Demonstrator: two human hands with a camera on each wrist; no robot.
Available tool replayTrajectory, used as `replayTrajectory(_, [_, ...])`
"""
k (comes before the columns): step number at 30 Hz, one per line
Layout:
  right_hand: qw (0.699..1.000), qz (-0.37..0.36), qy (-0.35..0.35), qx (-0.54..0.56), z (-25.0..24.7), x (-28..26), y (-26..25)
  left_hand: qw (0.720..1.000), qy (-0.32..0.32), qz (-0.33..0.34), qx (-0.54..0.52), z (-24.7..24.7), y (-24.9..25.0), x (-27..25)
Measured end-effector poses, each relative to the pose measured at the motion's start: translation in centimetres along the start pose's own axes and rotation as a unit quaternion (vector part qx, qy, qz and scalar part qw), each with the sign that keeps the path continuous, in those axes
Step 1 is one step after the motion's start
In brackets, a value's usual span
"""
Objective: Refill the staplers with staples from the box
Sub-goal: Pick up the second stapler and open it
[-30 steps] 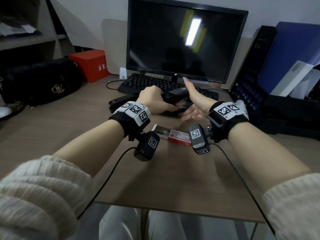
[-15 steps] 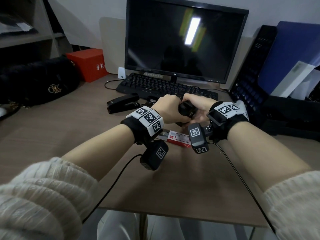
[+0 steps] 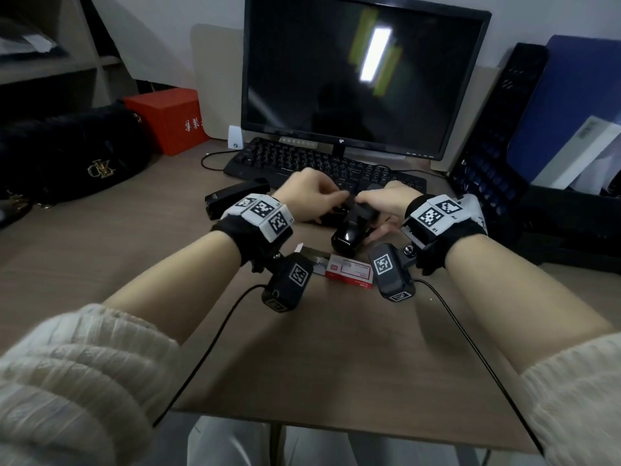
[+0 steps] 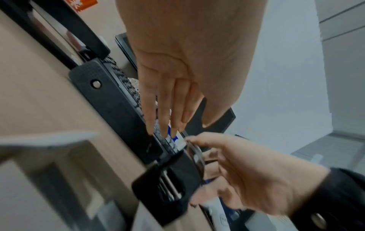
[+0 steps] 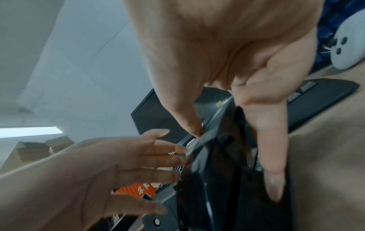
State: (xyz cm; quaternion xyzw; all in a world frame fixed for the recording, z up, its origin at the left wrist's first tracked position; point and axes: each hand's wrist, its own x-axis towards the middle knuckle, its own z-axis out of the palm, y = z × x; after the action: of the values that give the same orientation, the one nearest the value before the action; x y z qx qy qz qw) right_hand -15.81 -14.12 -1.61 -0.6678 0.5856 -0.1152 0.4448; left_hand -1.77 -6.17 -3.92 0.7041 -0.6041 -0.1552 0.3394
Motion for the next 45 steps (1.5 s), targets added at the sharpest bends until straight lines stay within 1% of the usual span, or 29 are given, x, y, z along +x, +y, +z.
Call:
replayTrajectory(1, [1.0,-0.005,0.003,0.006,0.1,0.1,0.0,1.0,0.021,-0.006,0.012,-0.6,-0.5,0.3])
replayTrajectory(2, [1.0,-0.01,0.012,-0.004,0.2,0.5,0.1,0.999,0.029,-0.017,0.031,-1.1,-1.3,0.6])
replayTrajectory(3, [0.999,-0.014,0.028,-0.025,0.2,0.9,0.2,0.998,0.018,-0.034,0.052,-1.6,-2.1,0.9])
replayTrajectory(6, [0.989,-0.033,0.102,-0.099,-0.1,2.1,0.5,0.982,-0.06,-0.082,0.16,-2.0,-4.2,1.3])
replayTrajectory(8, [0.979,-0.049,0.126,-0.15,-0.1,2.4,0.8,0.967,-0.094,-0.094,0.219,-1.9,-4.9,1.2])
replayTrajectory(10, [0.978,-0.064,0.126,-0.152,0.1,2.8,1.0,0.96,-0.115,-0.098,0.237,-1.6,-5.6,1.3])
replayTrajectory(13, [0.979,-0.069,0.124,-0.143,0.4,3.1,1.3,0.961,-0.127,-0.104,0.224,-1.3,-6.1,1.6])
replayTrajectory(18, [0.982,-0.069,0.124,-0.128,0.5,3.3,1.6,0.953,-0.112,-0.115,0.257,-1.0,-6.2,2.1])
replayTrajectory(24, [0.981,-0.072,0.129,-0.128,0.7,3.3,1.7,0.955,-0.095,-0.111,0.26,-1.6,-6.4,1.7])
replayTrajectory(29, [0.981,-0.075,0.132,-0.122,0.7,3.1,1.8,0.962,-0.074,-0.103,0.242,-2.0,-6.7,0.6])
replayTrajectory(31, [0.981,-0.078,0.132,-0.119,0.8,3.1,1.9,0.969,-0.061,-0.1,0.218,-2.2,-6.8,0.4])
replayTrajectory(33, [0.981,-0.08,0.134,-0.117,0.9,3.0,2.0,0.976,-0.054,-0.108,0.179,-2.5,-6.6,0.2])
replayTrajectory(36, [0.978,-0.09,0.143,-0.12,1.1,3.0,2.1,0.978,-0.053,-0.116,0.167,-2.9,-6.3,-0.2])
replayTrajectory(39, [0.973,-0.103,0.159,-0.133,1.3,2.9,2.0,0.983,-0.008,-0.122,0.138,-3.2,-5.9,-0.6])
replayTrajectory(41, [0.972,-0.104,0.161,-0.137,1.4,2.9,2.0,0.988,0.044,-0.12,0.085,-3.5,-6.0,-0.4])
replayTrajectory(43, [0.973,-0.103,0.157,-0.135,1.5,3.0,2.1,0.987,0.097,-0.104,0.071,-3.9,-6.3,-0.1])
replayTrajectory(44, [0.973,-0.105,0.156,-0.133,1.6,3.1,2.1,0.986,0.105,-0.099,0.079,-3.9,-6.5,0.1])
replayTrajectory(45, [0.973,-0.107,0.155,-0.131,1.6,3.1,2.1,0.986,0.094,-0.101,0.095,-3.9,-6.8,0.3])
